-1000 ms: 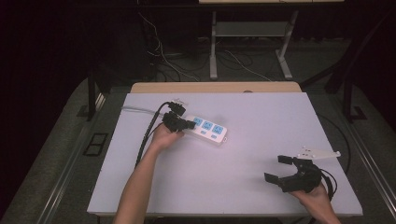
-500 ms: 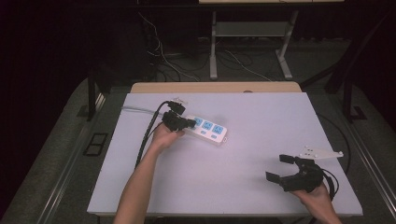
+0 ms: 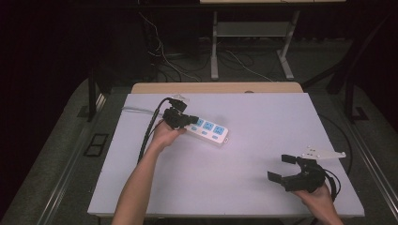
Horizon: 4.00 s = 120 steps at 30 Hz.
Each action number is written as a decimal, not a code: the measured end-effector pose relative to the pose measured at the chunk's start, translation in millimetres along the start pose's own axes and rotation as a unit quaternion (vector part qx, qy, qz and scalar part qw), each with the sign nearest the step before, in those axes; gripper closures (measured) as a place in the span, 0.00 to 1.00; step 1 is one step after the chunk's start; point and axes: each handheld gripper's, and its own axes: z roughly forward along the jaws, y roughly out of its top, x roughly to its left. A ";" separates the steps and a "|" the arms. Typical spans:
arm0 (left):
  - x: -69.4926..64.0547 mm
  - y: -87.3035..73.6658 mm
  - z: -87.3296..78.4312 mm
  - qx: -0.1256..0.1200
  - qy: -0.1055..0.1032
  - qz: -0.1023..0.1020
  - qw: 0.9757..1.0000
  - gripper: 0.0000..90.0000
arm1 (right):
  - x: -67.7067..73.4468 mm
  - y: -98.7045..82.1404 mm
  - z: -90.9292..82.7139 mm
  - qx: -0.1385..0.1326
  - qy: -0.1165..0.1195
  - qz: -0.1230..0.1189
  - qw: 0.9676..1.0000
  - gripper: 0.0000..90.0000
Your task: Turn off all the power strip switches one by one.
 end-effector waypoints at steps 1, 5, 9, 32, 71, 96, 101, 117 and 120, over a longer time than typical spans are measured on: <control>-1.3 0.3 -0.6 -0.002 -0.001 0.001 1.000 0.99 | 0.1 0.0 0.0 0.000 0.000 0.000 1.000 0.01; -6.6 1.1 -1.2 -0.002 -0.005 0.010 1.000 0.99 | 0.1 0.1 0.1 0.000 0.000 0.000 1.000 0.01; -11.7 1.6 0.9 -0.001 -0.011 0.019 1.000 0.99 | 0.3 0.1 0.7 0.001 0.000 -0.001 1.000 0.01; -19.7 -4.6 26.5 0.036 -0.024 0.036 0.998 0.99 | 1.4 -0.3 1.7 0.007 0.003 -0.004 1.000 0.01; -8.6 -15.0 31.7 0.039 -0.038 0.021 0.998 0.99 | 1.6 -0.7 2.6 0.015 0.006 -0.007 1.000 0.01; -24.6 -4.3 35.6 0.086 0.005 0.052 0.995 1.00 | 0.6 -0.3 2.6 0.016 0.004 -0.008 1.000 0.01; -24.5 -3.0 35.6 0.092 0.006 0.052 0.994 1.00 | 0.8 -0.2 3.0 0.017 0.003 -0.010 1.000 0.01; -25.1 -4.3 35.1 0.078 0.016 0.057 0.995 0.99 | -1.0 -0.7 0.4 0.011 0.000 -0.004 1.000 0.01; -22.2 -2.7 29.8 0.064 0.003 0.044 0.997 0.99 | -1.6 -0.6 0.0 0.010 -0.001 -0.004 1.000 0.01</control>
